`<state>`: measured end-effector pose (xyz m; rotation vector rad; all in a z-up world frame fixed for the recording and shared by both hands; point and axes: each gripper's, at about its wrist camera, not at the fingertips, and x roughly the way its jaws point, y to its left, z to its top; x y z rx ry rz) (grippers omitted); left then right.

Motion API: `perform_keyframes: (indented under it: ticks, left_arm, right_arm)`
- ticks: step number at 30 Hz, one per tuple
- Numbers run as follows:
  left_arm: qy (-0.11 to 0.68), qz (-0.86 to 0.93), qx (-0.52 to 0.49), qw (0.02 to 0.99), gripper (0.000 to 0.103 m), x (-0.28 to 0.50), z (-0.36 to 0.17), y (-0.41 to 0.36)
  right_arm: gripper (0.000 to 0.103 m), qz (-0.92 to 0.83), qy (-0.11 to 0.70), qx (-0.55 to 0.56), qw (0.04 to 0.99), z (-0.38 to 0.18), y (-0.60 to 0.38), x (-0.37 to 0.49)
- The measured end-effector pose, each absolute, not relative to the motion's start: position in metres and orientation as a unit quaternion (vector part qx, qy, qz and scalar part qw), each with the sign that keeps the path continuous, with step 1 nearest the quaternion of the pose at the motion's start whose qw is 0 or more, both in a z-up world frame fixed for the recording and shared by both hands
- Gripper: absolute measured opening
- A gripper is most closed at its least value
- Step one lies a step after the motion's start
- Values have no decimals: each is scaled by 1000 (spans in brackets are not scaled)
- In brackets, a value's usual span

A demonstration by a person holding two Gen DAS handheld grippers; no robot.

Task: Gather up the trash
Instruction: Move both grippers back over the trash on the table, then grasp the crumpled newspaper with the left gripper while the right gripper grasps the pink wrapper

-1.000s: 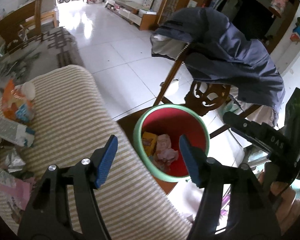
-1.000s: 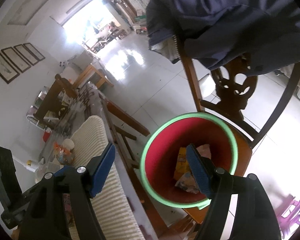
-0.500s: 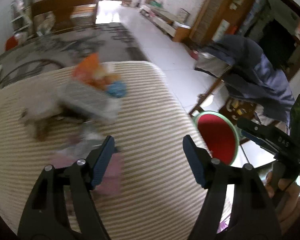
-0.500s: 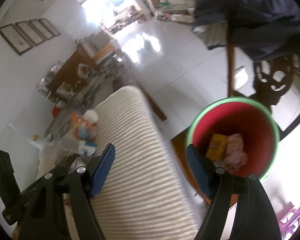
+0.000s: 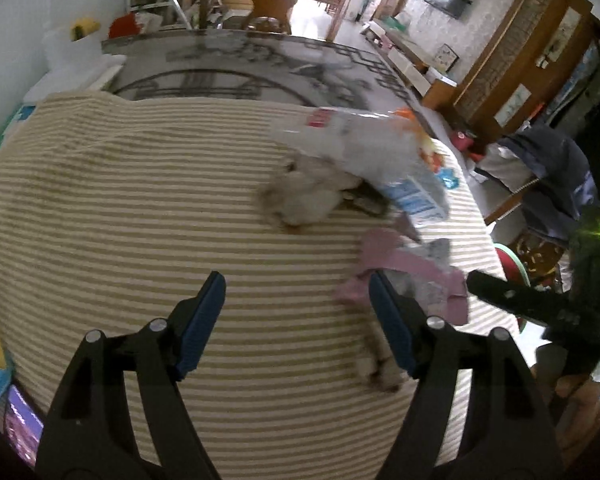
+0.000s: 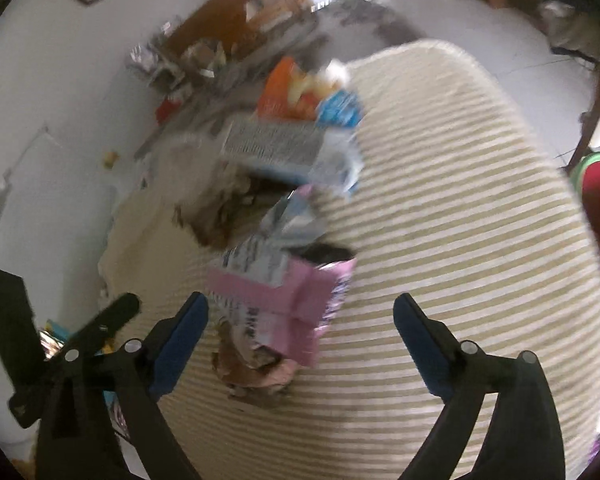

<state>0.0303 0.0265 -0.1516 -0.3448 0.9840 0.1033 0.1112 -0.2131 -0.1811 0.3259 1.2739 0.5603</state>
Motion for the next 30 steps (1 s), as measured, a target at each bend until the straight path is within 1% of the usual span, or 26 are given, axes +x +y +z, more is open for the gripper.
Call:
perform_keyframes:
  ticks: [4, 5, 6, 7, 8, 11, 15, 18, 24, 28, 29, 30]
  left_arm:
    - [470, 46, -166, 866, 74, 25, -154, 41]
    - [470, 45, -165, 866, 74, 25, -154, 42]
    - [470, 42, -164, 867, 74, 24, -154, 44]
    - [470, 39, -162, 867, 74, 24, -154, 46]
    - [470, 36, -161, 867, 74, 25, -155, 48]
    - [472, 26, -162, 866, 75, 32, -158, 52]
    - [475, 12, -160, 865, 75, 49, -162, 51]
    - [474, -2, -146, 868, 75, 66, -165, 45]
    - [494, -22, -85, 865, 75, 109, -185, 27]
    - [507, -20, -79, 858, 74, 129, -198, 24]
    - [510, -21, -75, 856, 73, 132, -201, 23]
    - [513, -22, -72, 855, 61, 136, -204, 21]
  right_arm:
    - [90, 244, 596, 163, 747, -195, -196, 110]
    - [83, 240, 593, 158, 752, -195, -194, 109]
    - [70, 243, 589, 153, 756, -194, -191, 108]
    - [66, 247, 586, 152, 757, -192, -189, 106]
    - [55, 248, 580, 147, 762, -189, -187, 103]
    - [44, 247, 562, 143, 776, -178, -187, 96]
    - [37, 243, 533, 153, 796, -160, -198, 83]
    - [36, 237, 516, 163, 807, -148, -211, 74]
    - [36, 223, 499, 181, 818, -136, -234, 62]
    - [36, 218, 498, 188, 818, -136, -231, 60]
    - [36, 218, 499, 188, 818, -135, -232, 58]
    - [36, 217, 500, 188, 817, -137, -232, 57]
